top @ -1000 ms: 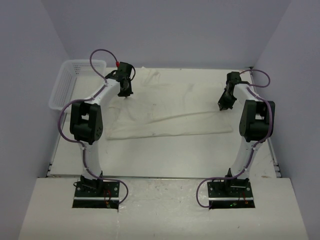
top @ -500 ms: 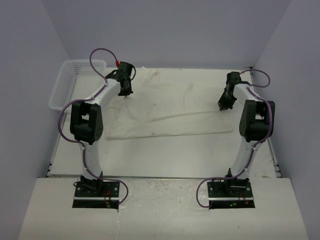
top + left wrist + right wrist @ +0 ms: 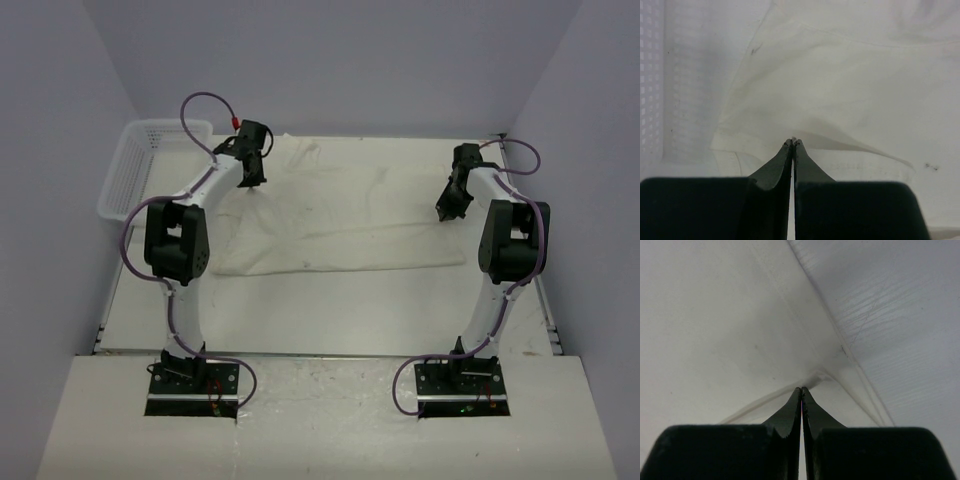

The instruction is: Fold and stack the t-shirts

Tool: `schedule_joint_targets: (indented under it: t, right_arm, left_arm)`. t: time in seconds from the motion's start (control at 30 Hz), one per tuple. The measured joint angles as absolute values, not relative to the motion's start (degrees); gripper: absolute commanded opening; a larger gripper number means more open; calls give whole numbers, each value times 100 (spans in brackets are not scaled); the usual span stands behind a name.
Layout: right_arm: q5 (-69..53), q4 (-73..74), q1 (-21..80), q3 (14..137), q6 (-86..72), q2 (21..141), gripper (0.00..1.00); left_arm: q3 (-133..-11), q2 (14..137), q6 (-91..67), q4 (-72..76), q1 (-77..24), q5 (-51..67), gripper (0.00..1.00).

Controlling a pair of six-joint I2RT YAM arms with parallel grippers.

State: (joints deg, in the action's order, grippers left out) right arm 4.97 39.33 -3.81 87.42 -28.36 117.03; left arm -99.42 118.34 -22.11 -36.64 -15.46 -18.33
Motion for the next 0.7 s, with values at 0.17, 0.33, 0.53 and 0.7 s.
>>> schedule_joint_targets:
  t: [0.17, 0.33, 0.53, 0.7]
  right_arm:
    - [495, 3946, -379, 8770, -2834, 11708, 0]
    - [489, 3953, -370, 8814, -2816, 11710, 7]
    - [480, 3911, -296, 8812, -2733, 11699, 35]
    - [652, 3948, -84, 8825, -2600, 11574, 58]
  left_arm:
    - [-10451, 12431, -2213, -3686, -1546, -1848, 2]
    - [-10628, 13043, -2257, -3760, -1546, -1841, 37]
    - [-10589, 13102, -2445, -3826, -1544, -1920, 75]
    - [-9994, 12591, -2744, -3900, -1546, -2272, 84]
